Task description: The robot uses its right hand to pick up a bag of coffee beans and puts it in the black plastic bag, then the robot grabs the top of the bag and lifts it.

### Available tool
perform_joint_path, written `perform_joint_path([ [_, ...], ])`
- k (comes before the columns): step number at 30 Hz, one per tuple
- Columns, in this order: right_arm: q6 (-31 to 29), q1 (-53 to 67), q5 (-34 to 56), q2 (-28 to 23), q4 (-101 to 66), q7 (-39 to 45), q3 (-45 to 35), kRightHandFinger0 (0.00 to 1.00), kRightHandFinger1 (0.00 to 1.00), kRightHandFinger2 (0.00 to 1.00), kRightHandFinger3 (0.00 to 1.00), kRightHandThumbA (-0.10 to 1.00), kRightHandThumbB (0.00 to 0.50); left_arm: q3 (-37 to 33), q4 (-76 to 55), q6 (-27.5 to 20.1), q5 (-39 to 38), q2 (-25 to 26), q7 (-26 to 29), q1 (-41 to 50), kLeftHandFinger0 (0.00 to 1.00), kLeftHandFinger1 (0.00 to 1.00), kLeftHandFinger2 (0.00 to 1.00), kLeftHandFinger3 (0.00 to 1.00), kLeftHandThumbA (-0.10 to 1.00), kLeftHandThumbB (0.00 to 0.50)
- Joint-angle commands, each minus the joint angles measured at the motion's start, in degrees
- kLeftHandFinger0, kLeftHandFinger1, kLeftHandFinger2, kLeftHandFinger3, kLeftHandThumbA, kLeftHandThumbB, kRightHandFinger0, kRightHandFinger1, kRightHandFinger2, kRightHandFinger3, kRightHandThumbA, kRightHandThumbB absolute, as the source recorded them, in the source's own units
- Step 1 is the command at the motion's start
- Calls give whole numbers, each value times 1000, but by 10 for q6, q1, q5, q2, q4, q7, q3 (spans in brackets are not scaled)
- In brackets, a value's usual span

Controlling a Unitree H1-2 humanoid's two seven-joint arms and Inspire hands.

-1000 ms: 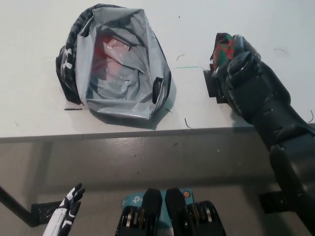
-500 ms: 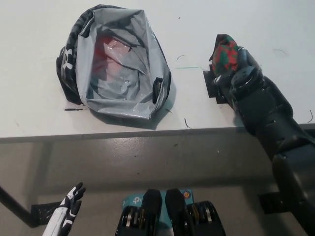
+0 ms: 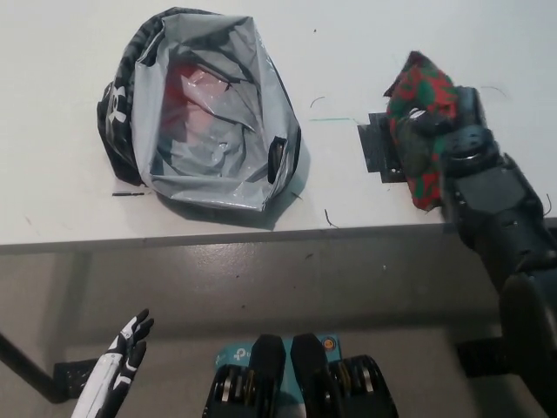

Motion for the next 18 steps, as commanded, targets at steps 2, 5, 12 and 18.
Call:
perform_joint_path([
  [2,-33,-13,288,-2,-2,95,-235,0,196,707,1000,-100,146,-4,-14,-6,8,14,-7,-8,1000,1000,1000,1000,1000,284],
  [5,-9,-11,344,-8,9,140,-311,0,143,705,1000,-100,115,-4,-15,-3,4,15,-9,-9,1000,1000,1000,1000,1000,276],
  [12,36,-2,418,-5,20,205,-425,0,143,681,775,-100,90,-2,-5,-4,-1,16,-11,-17,1000,1000,1000,1000,1000,288],
  [18,85,-14,469,17,17,246,-505,0,293,695,1000,-100,52,-5,6,-10,0,12,-10,-20,1000,1000,1000,1000,1000,270],
])
